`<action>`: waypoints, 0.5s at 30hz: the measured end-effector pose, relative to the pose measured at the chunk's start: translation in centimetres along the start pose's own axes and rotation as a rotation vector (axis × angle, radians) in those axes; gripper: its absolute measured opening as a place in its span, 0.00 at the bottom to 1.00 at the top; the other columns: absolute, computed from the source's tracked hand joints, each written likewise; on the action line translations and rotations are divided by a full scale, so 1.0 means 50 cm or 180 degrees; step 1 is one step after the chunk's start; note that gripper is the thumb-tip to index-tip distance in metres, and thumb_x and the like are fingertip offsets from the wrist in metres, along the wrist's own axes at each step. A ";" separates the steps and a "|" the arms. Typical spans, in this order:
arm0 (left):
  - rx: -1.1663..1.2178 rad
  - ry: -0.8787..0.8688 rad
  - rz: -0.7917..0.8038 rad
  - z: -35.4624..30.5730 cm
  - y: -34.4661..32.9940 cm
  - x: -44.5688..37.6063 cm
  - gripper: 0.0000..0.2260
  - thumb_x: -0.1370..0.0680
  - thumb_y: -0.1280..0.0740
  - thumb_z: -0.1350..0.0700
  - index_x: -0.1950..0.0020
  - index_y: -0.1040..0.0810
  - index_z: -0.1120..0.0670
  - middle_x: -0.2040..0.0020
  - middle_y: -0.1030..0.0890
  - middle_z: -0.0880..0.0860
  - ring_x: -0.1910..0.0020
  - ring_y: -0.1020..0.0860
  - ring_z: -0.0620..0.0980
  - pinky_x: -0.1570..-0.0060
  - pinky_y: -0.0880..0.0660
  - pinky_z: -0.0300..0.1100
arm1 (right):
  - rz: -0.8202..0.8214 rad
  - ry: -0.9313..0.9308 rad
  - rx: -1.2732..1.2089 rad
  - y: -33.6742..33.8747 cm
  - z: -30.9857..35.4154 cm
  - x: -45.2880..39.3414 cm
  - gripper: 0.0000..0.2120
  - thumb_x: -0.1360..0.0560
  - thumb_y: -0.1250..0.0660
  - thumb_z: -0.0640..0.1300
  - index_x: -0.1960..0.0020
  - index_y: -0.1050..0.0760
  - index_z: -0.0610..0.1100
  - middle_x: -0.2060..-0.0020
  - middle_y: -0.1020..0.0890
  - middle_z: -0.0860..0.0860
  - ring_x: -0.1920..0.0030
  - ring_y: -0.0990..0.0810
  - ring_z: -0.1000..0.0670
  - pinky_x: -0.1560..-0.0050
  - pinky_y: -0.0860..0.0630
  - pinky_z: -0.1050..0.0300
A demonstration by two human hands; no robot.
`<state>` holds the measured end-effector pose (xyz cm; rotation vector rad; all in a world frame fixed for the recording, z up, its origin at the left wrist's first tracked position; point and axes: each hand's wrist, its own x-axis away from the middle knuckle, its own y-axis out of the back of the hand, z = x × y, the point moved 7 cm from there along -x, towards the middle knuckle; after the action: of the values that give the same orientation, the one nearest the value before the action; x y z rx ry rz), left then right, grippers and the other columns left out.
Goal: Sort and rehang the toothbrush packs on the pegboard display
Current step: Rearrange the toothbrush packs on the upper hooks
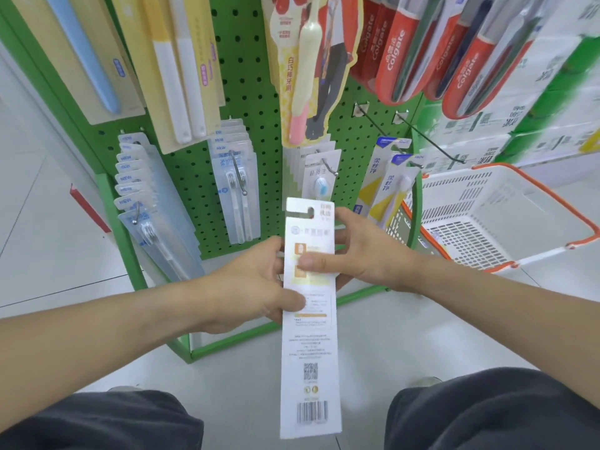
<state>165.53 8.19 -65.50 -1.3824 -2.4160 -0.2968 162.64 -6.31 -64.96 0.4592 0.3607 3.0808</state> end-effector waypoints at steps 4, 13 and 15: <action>0.0243 0.0042 -0.0152 -0.003 0.006 -0.004 0.28 0.26 0.32 0.77 0.30 0.32 0.58 0.41 0.16 0.58 0.46 0.15 0.61 0.46 0.20 0.67 | 0.0253 -0.0189 0.0062 -0.010 -0.007 0.001 0.25 0.27 0.22 0.42 0.33 0.27 0.43 0.44 0.15 0.45 0.48 0.13 0.42 0.56 0.15 0.40; 0.0564 0.0151 -0.0606 0.001 0.018 -0.008 0.11 0.15 0.40 0.57 0.35 0.24 0.58 0.46 0.14 0.58 0.47 0.15 0.59 0.48 0.19 0.63 | 0.1243 -0.0301 0.0580 -0.072 -0.015 0.039 0.24 0.28 0.22 0.35 0.35 0.24 0.47 0.45 0.15 0.46 0.45 0.14 0.44 0.55 0.14 0.45; 0.0634 0.0035 -0.0937 -0.005 0.043 -0.011 0.12 0.15 0.40 0.55 0.37 0.22 0.59 0.48 0.13 0.57 0.49 0.14 0.58 0.49 0.18 0.60 | 0.1311 -0.0264 0.0566 -0.087 -0.015 0.045 0.23 0.27 0.23 0.35 0.36 0.25 0.46 0.46 0.14 0.49 0.46 0.14 0.47 0.58 0.15 0.50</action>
<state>167.71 8.74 -65.47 -0.9395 -2.5583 -0.1288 160.17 -2.16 -65.99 0.7514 0.6131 3.4215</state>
